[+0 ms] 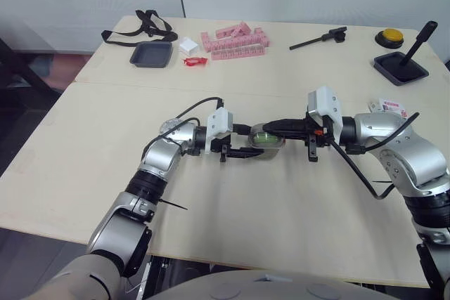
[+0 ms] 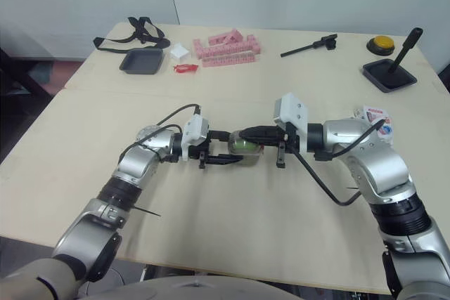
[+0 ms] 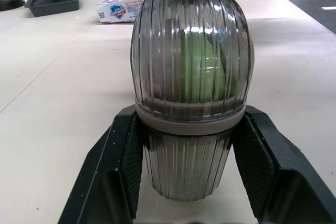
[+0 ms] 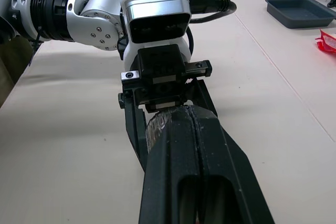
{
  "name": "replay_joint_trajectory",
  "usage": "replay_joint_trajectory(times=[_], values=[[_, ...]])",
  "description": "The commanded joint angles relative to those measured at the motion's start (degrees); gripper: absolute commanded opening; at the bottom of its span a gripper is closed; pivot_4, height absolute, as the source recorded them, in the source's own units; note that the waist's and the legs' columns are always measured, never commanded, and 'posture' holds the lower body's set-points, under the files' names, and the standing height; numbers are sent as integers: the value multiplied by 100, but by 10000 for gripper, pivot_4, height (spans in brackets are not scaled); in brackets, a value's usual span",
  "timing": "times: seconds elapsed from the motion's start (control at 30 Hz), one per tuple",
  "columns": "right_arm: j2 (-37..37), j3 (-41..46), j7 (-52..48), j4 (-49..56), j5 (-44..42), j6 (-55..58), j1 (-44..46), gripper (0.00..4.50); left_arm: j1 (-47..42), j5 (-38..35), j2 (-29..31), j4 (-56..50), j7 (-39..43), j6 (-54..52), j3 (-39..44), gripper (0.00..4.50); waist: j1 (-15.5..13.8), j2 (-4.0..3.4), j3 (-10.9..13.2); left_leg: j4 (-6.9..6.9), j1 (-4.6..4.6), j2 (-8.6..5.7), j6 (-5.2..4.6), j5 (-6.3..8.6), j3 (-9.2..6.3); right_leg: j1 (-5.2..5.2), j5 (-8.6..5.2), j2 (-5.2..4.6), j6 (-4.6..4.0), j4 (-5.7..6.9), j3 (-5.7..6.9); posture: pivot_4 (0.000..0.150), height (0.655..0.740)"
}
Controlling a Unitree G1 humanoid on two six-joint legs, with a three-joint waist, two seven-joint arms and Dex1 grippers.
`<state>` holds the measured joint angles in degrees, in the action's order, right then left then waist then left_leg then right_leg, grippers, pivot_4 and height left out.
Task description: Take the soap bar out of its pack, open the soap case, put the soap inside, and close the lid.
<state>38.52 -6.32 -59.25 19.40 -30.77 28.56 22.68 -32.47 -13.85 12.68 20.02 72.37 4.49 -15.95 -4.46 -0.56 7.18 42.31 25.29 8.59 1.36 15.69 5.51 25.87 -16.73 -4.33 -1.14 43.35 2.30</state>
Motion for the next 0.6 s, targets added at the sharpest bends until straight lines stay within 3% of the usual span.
replay_joint_trajectory(times=[0.03, 0.3, 0.5, 0.6], values=[[21, -279, -3, -242, 307, 48, -95, 285, -12, -31, 29, -138, -39, 18, 62, 19574, 1, 0, 0, 0, -1, 0, 0, 0, 0, -1, 0, 0, 0, 0, 0, 1500, 7109], [-19, -243, 46, -335, 294, -59, -154, 285, -25, -91, 22, -142, -111, -102, 129, 19574, 4, 2, -2, 0, -10, 0, 0, 0, 0, -9, 0, 0, 0, 0, 0, 1500, 7109], [-61, 355, 167, -521, -131, 82, -52, 285, -27, -195, 11, -226, -153, -373, 194, 19574, 0, 2, -2, 1, -9, 0, 0, 0, 0, -9, 0, 0, 0, 0, 0, 1500, 7109], [63, 662, 174, -540, -220, 118, -24, 8386, -31, -178, 64, -257, -111, -433, 156, 19574, -3, 2, -2, 2, -5, 0, 0, 0, 0, -8, 0, -2, -1, -1, 0, 1500, 7109]])
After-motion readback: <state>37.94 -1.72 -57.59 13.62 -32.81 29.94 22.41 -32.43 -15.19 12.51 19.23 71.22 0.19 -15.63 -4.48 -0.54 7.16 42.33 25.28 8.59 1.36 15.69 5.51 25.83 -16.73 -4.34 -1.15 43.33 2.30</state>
